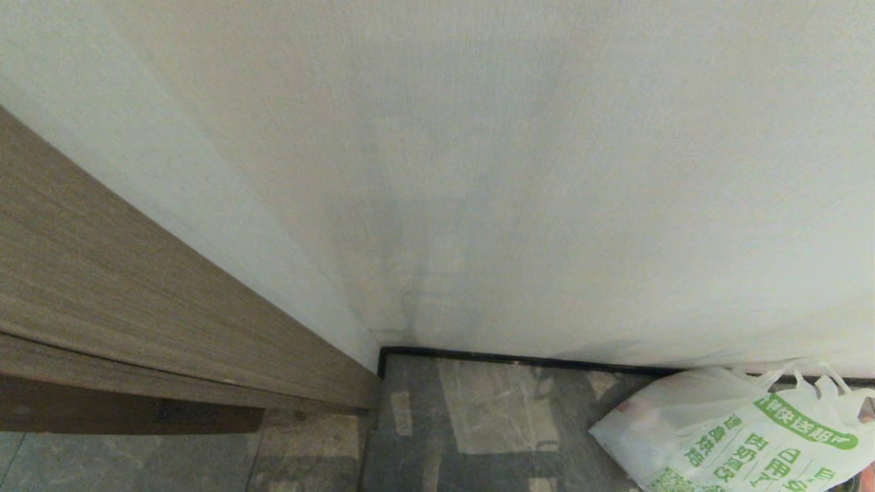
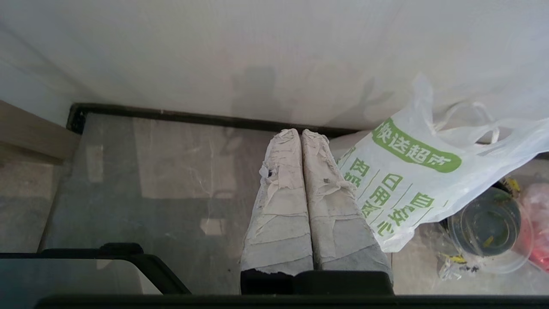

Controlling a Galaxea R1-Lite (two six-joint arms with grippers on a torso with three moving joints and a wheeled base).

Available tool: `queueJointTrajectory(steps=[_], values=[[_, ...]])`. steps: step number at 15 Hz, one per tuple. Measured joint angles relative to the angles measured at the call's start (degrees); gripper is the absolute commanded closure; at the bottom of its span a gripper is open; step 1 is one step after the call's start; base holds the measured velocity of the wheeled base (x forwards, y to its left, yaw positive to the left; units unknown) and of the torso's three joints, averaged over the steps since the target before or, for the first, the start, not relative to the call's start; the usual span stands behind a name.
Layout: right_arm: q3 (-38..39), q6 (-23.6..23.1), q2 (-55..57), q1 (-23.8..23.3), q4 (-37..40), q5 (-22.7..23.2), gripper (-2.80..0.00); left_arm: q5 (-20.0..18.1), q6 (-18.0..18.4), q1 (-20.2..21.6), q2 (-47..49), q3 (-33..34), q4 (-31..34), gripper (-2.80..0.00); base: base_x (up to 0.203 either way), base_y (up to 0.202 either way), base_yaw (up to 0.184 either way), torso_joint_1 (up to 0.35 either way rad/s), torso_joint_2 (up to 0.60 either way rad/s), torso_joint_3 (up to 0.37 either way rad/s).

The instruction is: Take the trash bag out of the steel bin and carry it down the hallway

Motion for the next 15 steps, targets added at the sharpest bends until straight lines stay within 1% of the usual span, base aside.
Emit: queueJointTrajectory(steps=[15], values=[[0.0, -0.3, 0.0, 0.0, 0.1, 0.1, 0.0, 0.0, -0.3, 0.0, 0.0, 0.0, -0.1, 0.0, 0.0, 0.0, 0.0, 0.003, 0.0, 0.202]])
